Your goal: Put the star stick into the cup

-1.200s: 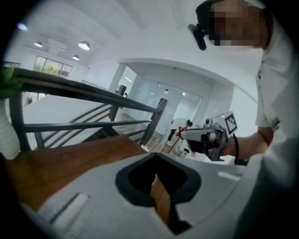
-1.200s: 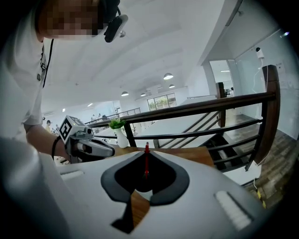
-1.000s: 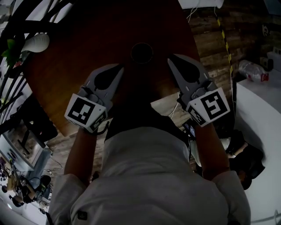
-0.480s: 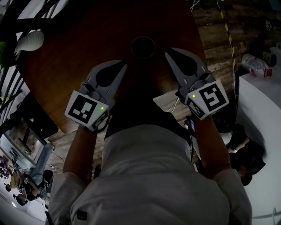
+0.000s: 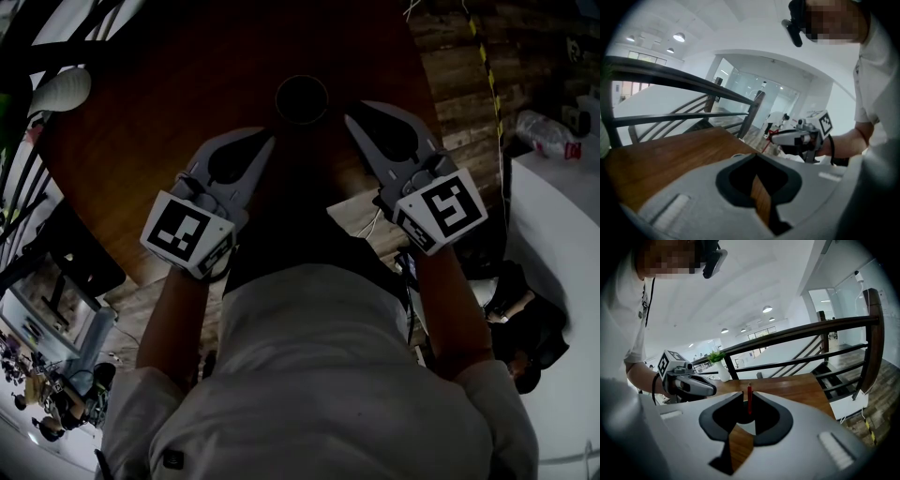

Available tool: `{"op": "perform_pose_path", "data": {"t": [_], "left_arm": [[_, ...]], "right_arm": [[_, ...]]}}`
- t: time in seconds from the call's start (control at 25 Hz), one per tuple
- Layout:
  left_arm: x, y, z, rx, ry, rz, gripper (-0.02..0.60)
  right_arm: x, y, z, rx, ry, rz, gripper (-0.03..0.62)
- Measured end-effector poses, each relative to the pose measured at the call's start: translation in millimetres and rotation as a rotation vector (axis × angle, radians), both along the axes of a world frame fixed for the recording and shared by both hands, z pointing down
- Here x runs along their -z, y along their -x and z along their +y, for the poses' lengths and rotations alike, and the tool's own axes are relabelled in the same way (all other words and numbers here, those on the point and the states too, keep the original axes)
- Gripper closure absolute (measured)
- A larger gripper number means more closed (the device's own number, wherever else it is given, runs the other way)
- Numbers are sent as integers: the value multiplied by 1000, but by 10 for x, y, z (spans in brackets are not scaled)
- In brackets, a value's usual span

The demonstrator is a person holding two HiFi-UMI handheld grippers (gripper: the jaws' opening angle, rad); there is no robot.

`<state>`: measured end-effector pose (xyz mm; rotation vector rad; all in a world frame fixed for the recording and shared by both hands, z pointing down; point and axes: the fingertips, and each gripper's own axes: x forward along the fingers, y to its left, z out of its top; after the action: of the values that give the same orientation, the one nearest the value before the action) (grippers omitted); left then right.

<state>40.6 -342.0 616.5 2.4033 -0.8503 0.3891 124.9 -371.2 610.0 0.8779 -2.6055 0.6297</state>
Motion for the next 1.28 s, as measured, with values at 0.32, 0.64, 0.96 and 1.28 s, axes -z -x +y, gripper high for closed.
{"op": "perform_pose_path", "data": {"t": [0.32,0.64,0.96,1.28], "left_arm": [[114,-59,98,-12,-22,17,578],[336,-86,212,0,-53,19,578],[706,-195,413,-16,-132,16,578],[1139,-315,644,3,-192,45,578]], "right_arm": [[132,-94,59,-32,-38,12,489],[393,-187,182,-47,-85,15,490],[764,-276,447,-40,-123,19,490],[1119,-359,735,-31,-160,9,491]]}}
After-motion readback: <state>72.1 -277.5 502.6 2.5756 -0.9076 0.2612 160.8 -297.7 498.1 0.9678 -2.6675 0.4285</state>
